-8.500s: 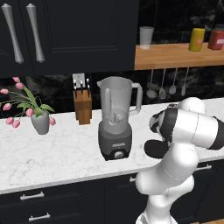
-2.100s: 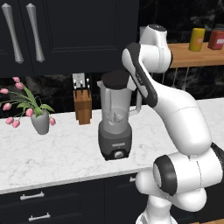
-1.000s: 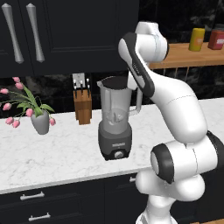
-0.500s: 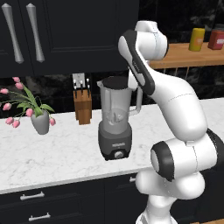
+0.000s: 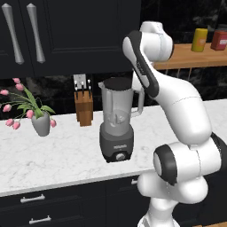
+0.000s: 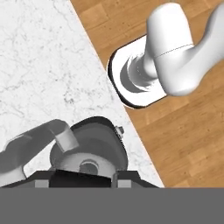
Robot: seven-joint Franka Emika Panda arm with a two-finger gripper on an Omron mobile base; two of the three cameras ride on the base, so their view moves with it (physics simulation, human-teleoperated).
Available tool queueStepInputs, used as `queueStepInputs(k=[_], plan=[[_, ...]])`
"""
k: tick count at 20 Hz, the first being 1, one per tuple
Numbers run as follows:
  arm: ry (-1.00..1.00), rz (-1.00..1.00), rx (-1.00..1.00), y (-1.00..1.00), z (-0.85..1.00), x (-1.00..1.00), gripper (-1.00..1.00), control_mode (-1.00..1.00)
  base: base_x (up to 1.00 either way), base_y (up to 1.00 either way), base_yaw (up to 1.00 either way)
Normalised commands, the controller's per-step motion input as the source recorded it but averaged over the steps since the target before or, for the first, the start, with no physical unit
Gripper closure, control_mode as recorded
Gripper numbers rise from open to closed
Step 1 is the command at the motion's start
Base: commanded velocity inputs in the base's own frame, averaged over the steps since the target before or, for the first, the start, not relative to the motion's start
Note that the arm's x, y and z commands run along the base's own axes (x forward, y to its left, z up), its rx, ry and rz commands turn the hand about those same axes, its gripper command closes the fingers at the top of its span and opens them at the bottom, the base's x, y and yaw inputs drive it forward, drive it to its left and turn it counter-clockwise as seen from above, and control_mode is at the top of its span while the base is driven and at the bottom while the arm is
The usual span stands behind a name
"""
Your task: Close the lid blender by securely placing the lid on top.
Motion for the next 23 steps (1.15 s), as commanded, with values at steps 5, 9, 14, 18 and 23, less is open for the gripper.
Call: queueStepInputs(k=[5,9,14,18,23], plan=[[0.0,-0.23,0.0,-0.31,0.0,-0.5,-1.0,-1.0,0.0,0.0,0.0],[0.0,-0.23,0.0,-0.29,0.0,-0.49,-1.0,-1.0,0.0,0.0,0.0],[0.0,-0.23,0.0,-0.31,0.0,-0.62,-1.0,-1.0,0.0,0.0,0.0],[-0.08,-0.23,0.0,-0.38,0.0,-0.6,-1.0,-1.0,0.0,0.0,0.0],[-0.22,-0.21,0.0,-0.25,0.0,-0.39,-1.0,-1.0,0.0,0.0,0.0]])
